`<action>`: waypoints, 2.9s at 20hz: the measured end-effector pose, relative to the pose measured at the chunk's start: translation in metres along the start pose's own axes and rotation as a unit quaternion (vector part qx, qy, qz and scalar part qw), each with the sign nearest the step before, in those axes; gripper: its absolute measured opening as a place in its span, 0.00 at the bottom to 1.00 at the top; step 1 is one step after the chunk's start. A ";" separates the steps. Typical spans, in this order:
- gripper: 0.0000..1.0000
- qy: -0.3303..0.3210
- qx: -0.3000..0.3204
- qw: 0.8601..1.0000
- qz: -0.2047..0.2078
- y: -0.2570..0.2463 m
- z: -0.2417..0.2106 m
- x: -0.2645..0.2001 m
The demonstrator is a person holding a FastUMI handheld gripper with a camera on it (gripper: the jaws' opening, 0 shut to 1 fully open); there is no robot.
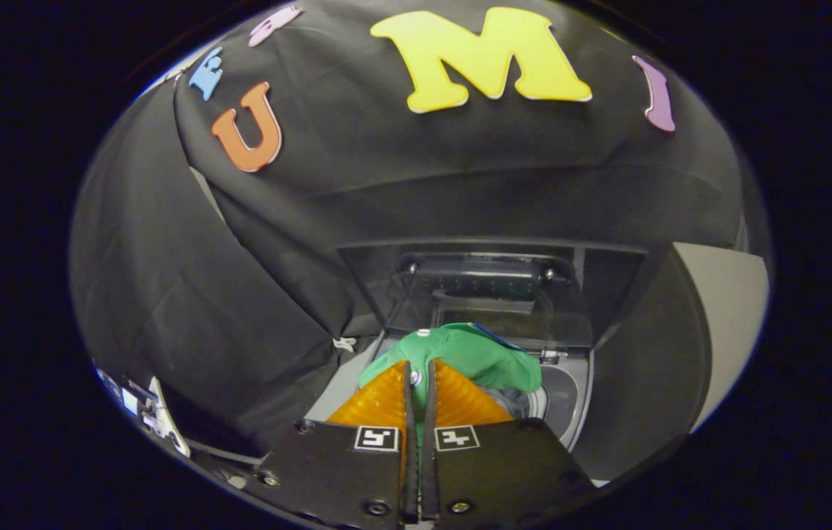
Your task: Put the clothes into the washing machine and then close the washing machine lid.
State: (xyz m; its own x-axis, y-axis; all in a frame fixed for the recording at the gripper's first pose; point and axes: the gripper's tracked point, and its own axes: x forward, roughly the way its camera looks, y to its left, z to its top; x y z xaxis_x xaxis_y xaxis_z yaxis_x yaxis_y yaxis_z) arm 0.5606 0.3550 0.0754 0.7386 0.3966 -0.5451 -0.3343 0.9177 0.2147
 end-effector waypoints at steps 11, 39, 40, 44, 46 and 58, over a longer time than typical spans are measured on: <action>0.05 0.112 0.023 0.992 -0.050 -0.051 -0.074 0.085; 0.92 0.121 0.059 0.983 -0.124 -0.080 -0.118 0.089; 0.92 0.122 0.061 0.983 -0.124 -0.079 -0.120 0.088; 0.92 0.112 0.046 0.985 -0.127 -0.078 -0.118 0.081; 0.92 0.100 0.033 0.986 -0.131 -0.077 -0.114 0.075; 0.92 -0.054 -0.050 0.988 -0.135 -0.046 -0.028 0.002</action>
State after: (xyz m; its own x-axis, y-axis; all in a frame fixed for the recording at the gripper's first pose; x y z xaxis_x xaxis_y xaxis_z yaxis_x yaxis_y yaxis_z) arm 0.5613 0.3127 0.0414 0.8647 0.1431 -0.4814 -0.1690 0.9856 -0.0106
